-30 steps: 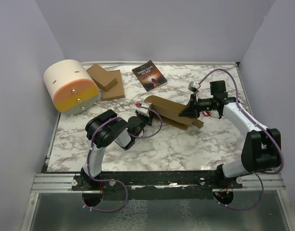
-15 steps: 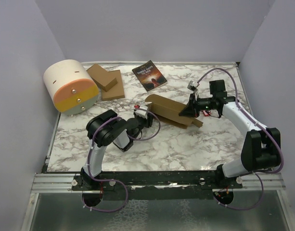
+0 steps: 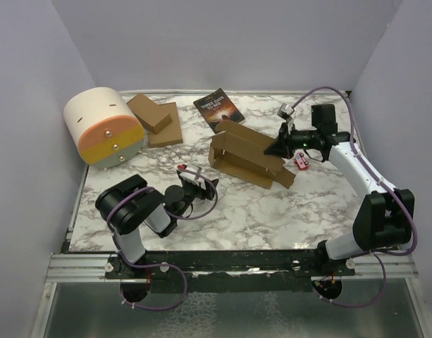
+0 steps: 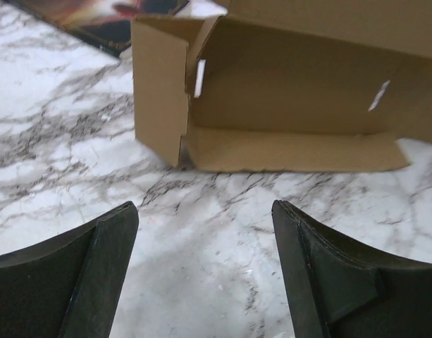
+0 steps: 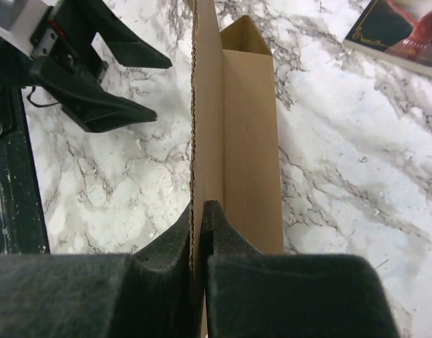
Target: Fold the paper box
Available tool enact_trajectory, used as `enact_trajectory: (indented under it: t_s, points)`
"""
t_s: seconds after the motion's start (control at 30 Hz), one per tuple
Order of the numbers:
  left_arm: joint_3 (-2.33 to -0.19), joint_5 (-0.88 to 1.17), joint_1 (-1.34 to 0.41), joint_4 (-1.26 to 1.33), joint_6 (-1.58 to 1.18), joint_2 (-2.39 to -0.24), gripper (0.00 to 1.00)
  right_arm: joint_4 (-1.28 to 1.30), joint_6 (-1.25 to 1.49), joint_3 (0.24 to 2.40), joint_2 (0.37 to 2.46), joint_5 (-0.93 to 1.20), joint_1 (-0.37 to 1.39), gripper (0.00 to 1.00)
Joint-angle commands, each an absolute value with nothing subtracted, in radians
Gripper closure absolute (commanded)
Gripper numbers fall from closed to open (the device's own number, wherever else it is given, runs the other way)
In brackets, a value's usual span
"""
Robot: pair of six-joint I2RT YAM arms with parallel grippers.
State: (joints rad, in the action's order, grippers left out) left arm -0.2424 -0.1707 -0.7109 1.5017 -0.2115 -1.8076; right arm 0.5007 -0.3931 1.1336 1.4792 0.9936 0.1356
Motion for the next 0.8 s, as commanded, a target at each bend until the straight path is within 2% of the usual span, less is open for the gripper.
enact_trajectory:
  t_s: [0.0,0.13,0.2,0.3,0.43,0.5,0.63,0.77]
  points:
    - [-0.215,-0.036,-0.671,1.482,-0.298,-1.635,0.20,0.503,-0.404,1.202,1.461,0.992,0.125,0.98]
    - [-0.226,0.012,-0.615,1.300,-0.312,-1.521,0.19,0.503,-0.409,1.201,1.465,1.008,0.122,0.98]
    - [-0.203,0.020,-0.587,1.288,-0.304,-1.483,0.19,0.502,-0.415,1.191,1.474,1.007,0.123,0.98]
    - [-0.158,0.030,-0.540,1.297,-0.318,-1.421,0.22,0.506,-0.433,1.181,1.481,1.005,0.122,0.98]
    - [-0.185,-0.010,-0.491,1.131,-0.320,-1.352,0.29,0.530,-0.482,1.177,1.485,1.018,0.123,0.99]
    - [-0.203,-0.038,-0.473,1.081,-0.326,-1.351,0.33,0.545,-0.508,1.167,1.491,1.024,0.123,0.99]
    - [-0.256,-0.023,-0.430,1.063,-0.308,-1.418,0.35,0.580,-0.556,1.148,1.508,1.028,0.128,0.99]
    - [-0.281,0.128,-0.387,1.262,-0.237,-1.545,0.31,0.610,-0.592,1.141,1.519,1.010,0.142,0.99]
